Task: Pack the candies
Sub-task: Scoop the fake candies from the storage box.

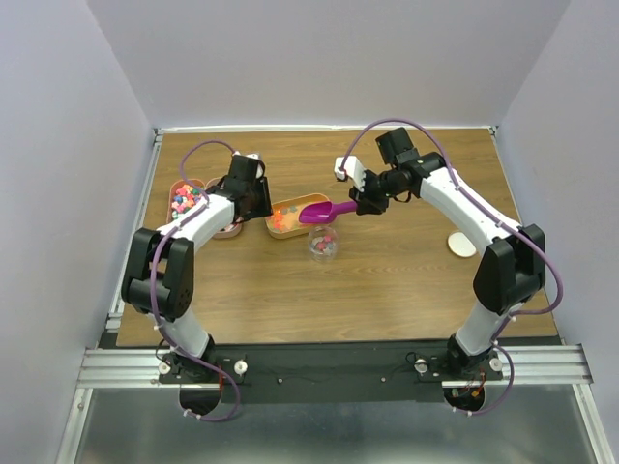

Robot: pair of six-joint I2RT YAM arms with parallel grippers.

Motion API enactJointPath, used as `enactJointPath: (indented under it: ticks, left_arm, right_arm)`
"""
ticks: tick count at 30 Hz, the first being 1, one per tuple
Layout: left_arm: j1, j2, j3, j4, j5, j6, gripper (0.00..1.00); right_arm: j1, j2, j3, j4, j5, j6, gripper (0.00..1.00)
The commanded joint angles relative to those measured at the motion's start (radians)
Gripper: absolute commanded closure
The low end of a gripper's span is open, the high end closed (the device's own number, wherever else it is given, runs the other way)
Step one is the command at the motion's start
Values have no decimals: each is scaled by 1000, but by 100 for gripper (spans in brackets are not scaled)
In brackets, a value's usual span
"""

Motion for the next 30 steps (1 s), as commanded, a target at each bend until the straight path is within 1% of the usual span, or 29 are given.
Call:
enactJointPath:
  ticks: [1,9,14,21,25,30]
  left_arm:
    - [-28,53,2,-6,-42,-26,58]
    - [-34,124,69,-44,-100,16,65]
    - [-36,182,129,-49,-99,88,76]
    - [-40,242,238,-54,-130,210,80]
    - [-48,301,347,-63,-127,304,82]
    - [-57,389,439,-99,-108,340,82]
  right_arm:
    - [-7,32,26,-6,-17,-15,99]
    - [-7,44,38,-6,-8,-16,99]
    - [-9,44,43,-6,-3,-15,99]
    - [-10,44,41,-8,4,-12,99]
    - [-9,56,50,-8,29,-6,99]
    - [-20,73,93,-8,63,-4,99]
